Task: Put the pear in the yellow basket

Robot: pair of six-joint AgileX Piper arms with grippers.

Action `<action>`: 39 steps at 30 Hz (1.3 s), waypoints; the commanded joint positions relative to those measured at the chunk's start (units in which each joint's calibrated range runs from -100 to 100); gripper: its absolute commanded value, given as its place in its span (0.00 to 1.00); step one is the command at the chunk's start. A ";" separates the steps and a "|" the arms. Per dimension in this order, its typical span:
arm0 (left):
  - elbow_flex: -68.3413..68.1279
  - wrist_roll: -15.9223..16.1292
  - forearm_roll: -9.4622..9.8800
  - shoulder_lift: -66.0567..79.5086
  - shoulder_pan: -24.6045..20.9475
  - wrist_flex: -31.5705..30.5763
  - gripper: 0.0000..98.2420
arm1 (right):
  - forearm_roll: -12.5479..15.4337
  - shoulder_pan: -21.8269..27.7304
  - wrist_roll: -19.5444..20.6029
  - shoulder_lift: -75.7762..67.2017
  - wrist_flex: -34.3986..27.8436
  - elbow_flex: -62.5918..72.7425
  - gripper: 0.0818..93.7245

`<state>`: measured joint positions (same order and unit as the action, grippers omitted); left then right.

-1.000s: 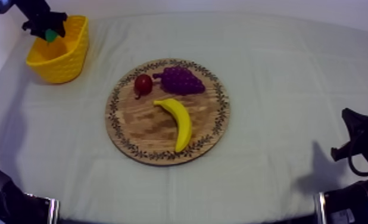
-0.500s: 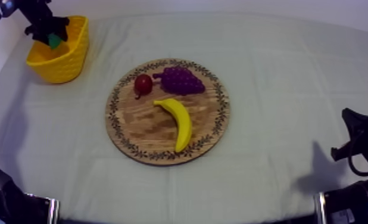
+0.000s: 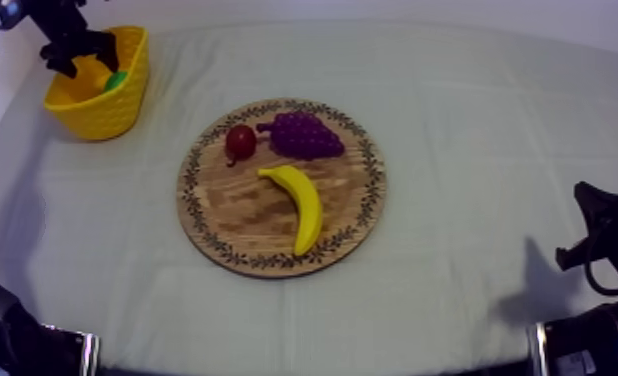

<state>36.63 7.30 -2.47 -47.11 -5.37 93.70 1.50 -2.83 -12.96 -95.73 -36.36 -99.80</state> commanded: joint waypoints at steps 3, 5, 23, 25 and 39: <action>-1.15 0.37 -0.17 1.22 -0.07 -0.16 0.98 | -0.01 0.00 -0.01 -0.03 -0.02 0.02 0.00; -2.08 0.47 -0.25 2.33 -0.05 -0.21 0.98 | -0.01 0.00 -0.01 -0.03 -0.02 0.02 0.00; -18.37 0.44 -1.27 24.15 0.12 -1.73 0.87 | -0.01 0.00 -0.01 -0.03 -0.02 0.02 0.00; -21.51 0.22 -1.46 27.49 0.11 -2.07 0.87 | -0.01 0.00 -0.01 -0.03 -0.02 0.02 0.00; -44.56 1.51 -2.61 54.33 -1.97 -9.50 0.77 | -0.01 0.00 -0.01 -0.03 -0.02 0.02 0.00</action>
<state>-4.65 8.71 -5.10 1.91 -7.25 84.76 1.50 -2.83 -12.96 -95.73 -36.36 -99.80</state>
